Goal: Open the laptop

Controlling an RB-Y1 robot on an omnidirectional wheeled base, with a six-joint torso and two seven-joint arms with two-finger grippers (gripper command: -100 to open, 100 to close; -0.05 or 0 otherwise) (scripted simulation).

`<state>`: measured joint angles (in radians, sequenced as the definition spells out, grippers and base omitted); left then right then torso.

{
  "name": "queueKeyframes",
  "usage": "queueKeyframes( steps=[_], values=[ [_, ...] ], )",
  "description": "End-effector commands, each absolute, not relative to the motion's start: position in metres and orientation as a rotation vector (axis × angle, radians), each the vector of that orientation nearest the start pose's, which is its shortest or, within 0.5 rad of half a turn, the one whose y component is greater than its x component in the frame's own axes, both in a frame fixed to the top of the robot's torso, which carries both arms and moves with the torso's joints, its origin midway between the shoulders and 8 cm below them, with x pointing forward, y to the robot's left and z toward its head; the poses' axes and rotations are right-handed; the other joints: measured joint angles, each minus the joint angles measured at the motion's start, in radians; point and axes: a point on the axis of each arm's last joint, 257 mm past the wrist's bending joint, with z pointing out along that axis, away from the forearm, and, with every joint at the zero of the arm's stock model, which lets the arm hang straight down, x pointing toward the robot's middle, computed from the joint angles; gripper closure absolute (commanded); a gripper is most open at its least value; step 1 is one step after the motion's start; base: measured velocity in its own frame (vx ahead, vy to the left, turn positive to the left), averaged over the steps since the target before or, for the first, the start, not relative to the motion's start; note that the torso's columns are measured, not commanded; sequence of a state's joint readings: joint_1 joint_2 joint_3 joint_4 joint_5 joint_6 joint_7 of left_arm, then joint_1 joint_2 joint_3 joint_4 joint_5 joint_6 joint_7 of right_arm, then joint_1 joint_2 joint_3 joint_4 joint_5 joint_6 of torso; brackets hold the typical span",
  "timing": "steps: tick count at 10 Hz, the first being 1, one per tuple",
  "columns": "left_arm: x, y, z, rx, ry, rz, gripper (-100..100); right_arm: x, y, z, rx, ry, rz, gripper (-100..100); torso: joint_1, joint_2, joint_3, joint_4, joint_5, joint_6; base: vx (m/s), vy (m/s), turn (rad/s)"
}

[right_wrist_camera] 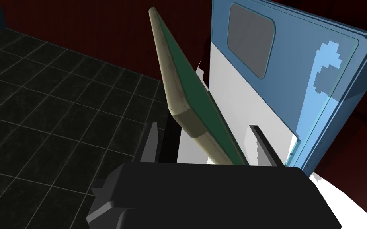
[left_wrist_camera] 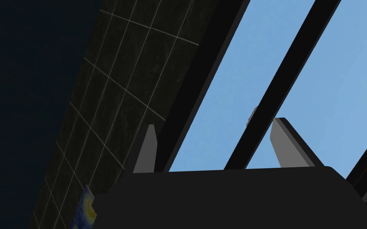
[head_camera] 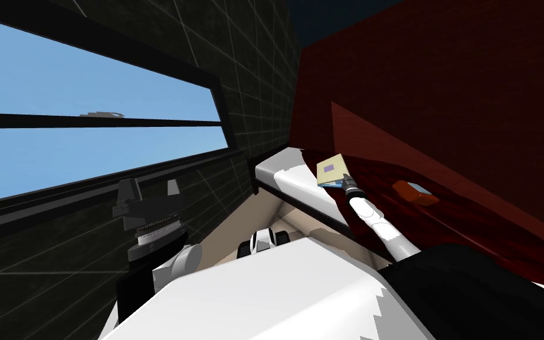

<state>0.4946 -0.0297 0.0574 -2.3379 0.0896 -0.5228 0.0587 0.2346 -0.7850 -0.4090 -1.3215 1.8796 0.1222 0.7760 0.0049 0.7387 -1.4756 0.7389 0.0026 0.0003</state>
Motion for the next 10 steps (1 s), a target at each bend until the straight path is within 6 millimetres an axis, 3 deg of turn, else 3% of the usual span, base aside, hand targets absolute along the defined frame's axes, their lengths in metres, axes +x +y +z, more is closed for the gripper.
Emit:
queueKeyframes(
  steps=[1,3,4,5,10],
  values=[
    [0.321,0.307,0.056,-0.671,0.453,-1.375,0,0.394,-0.729,-0.130,-1.179,1.537,-1.843,-100,-0.002,-0.003,-0.002,-0.001,-0.001,0.000,0.028,0.057,-0.071],
    [0.321,0.307,0.056,-0.671,0.453,-1.375,0,0.396,-0.736,-0.114,-1.182,1.532,-1.836,-100,-0.005,-0.002,-0.001,-0.001,-0.002,-0.001,0.017,0.049,-0.038],
    [0.321,0.307,0.056,-0.671,0.453,-1.375,0,0.396,-0.735,-0.119,-1.180,1.534,-1.840,-100,-0.005,0.000,0.000,0.000,-0.002,-0.001,0.007,0.021,-0.013],
    [0.321,0.307,0.056,-0.671,0.453,-1.375,0,0.396,-0.735,-0.118,-1.182,1.536,-1.836,0,-0.006,0.000,0.000,0.000,-0.003,-0.001,0.000,0.000,0.000],
    [0.321,0.307,0.056,-0.671,0.453,-1.375,0,0.396,-0.735,-0.118,-1.182,1.536,-1.837,0,-0.005,-0.001,-0.001,-0.001,-0.003,0.000,0.000,0.000,0.000]
  ],
)
